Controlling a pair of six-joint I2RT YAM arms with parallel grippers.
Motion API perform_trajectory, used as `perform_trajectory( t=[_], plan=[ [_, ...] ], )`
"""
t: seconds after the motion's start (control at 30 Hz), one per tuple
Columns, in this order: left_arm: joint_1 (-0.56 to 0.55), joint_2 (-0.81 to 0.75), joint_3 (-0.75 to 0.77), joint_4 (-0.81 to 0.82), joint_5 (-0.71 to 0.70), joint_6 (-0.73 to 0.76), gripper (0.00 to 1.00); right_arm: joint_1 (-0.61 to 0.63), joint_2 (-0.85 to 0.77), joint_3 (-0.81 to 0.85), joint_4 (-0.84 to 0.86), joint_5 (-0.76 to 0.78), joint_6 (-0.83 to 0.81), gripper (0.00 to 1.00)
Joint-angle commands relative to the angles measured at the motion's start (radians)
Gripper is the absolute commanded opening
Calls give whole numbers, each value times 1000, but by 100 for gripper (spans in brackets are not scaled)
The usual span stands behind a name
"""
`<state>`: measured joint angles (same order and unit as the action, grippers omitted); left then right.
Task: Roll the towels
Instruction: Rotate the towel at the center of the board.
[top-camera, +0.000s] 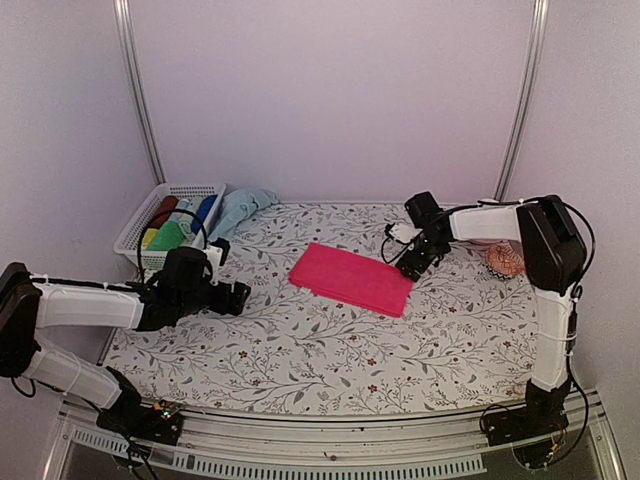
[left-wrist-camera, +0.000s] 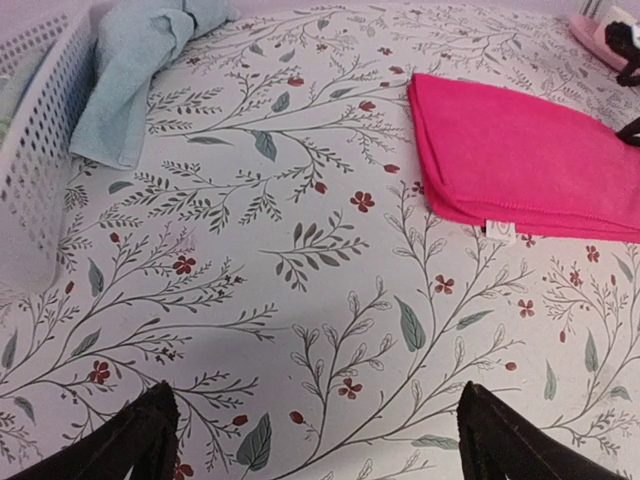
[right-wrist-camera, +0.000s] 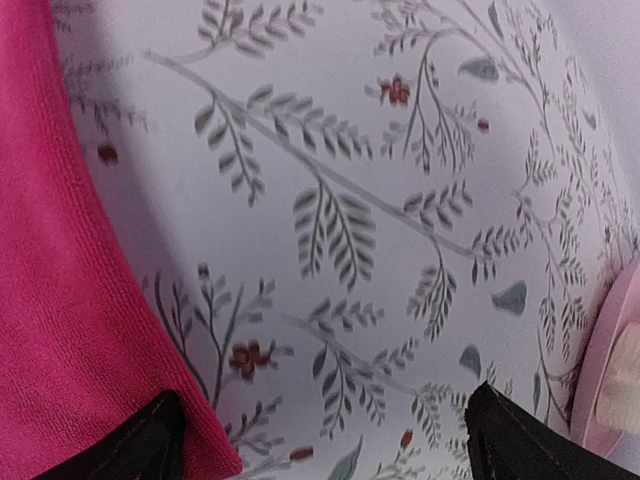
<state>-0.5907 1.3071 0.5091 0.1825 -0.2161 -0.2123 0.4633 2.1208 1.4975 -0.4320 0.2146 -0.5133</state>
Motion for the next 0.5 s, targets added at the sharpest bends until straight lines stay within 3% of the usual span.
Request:
perform_trajectory(
  t=[0.0, 0.13, 0.23, 0.33, 0.47],
  plan=[
    [2, -26, -23, 59, -24, 0, 97, 5, -142, -202, -269, -49, -38, 99],
    [5, -39, -30, 79, -35, -20, 97, 63, -318, -263, -381, -144, -57, 99],
    [5, -42, -36, 92, -28, -23, 97, 75, -400, -187, -388, -157, -65, 99],
    [5, -46, -45, 106, -2, -15, 97, 75, -385, -83, -324, -138, -86, 99],
    [5, -56, -71, 140, 32, -7, 97, 75, -251, 83, -215, -105, -117, 99]
  ],
)
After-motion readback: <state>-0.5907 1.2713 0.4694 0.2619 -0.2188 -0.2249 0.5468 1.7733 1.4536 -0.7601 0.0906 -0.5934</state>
